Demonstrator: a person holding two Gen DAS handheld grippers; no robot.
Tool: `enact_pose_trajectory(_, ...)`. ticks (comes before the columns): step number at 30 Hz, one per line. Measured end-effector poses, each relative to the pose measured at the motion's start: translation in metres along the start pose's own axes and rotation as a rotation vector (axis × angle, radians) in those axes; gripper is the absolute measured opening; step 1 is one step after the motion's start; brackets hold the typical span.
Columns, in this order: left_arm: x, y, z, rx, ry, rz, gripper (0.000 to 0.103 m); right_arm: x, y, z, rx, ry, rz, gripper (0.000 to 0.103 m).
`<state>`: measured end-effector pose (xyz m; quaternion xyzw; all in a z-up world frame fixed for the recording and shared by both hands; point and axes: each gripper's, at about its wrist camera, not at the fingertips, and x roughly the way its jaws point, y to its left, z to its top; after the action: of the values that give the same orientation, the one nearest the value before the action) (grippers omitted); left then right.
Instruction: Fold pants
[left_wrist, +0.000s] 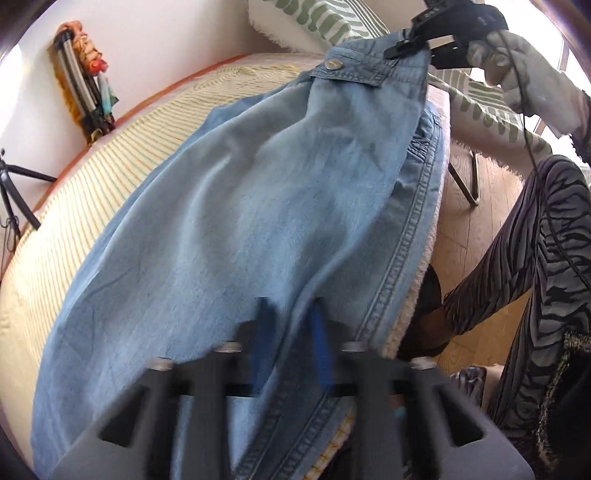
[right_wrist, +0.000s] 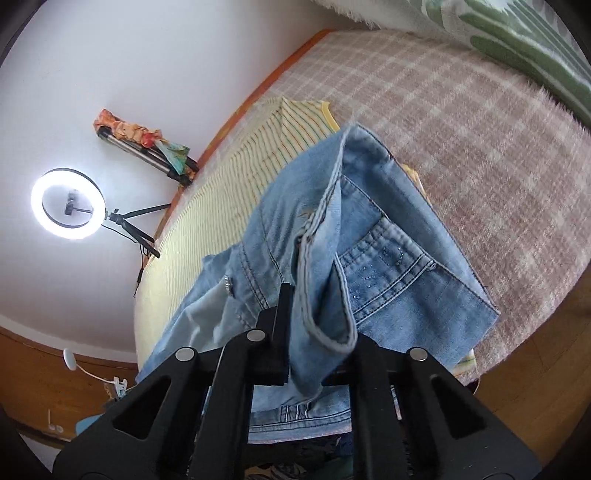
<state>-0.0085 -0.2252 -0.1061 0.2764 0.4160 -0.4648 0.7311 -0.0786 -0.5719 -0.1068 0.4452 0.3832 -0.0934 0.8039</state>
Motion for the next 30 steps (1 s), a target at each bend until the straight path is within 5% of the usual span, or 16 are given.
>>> enact_pose_trajectory(9, -0.038, -0.003, -0.002, -0.01, -0.061, -0.065, 0.005, -0.031, 0.004, -0.008, -0.044, -0.013, -0.001, 0.006)
enact_pose_trajectory(15, -0.016, -0.012, -0.013, 0.018, 0.008, -0.1, 0.005, 0.008, -0.041, -0.026, 0.008, 0.124, -0.18, 0.006)
enact_pose_trajectory(21, -0.018, -0.011, -0.015, 0.008, 0.024, -0.13, 0.011, 0.016, -0.04, -0.019, -0.041, 0.189, -0.282, 0.012)
enact_pose_trajectory(23, -0.023, -0.009, -0.015, -0.004, 0.024, -0.143, 0.015, 0.005, -0.031, -0.015, -0.086, 0.17, -0.355, 0.024)
enact_pose_trajectory(25, -0.032, -0.004, -0.015, -0.038, 0.015, -0.157, 0.02, -0.011, -0.017, -0.012, -0.148, 0.124, -0.391, 0.024)
enact_pose_trajectory(28, -0.052, 0.011, -0.014, -0.106, -0.026, -0.194, 0.022, -0.037, 0.01, -0.001, -0.225, 0.015, -0.368, 0.026)
enact_pose_trajectory(30, -0.067, 0.023, -0.014, -0.142, -0.064, -0.174, 0.024, -0.042, 0.03, 0.009, -0.283, -0.025, -0.302, 0.036)
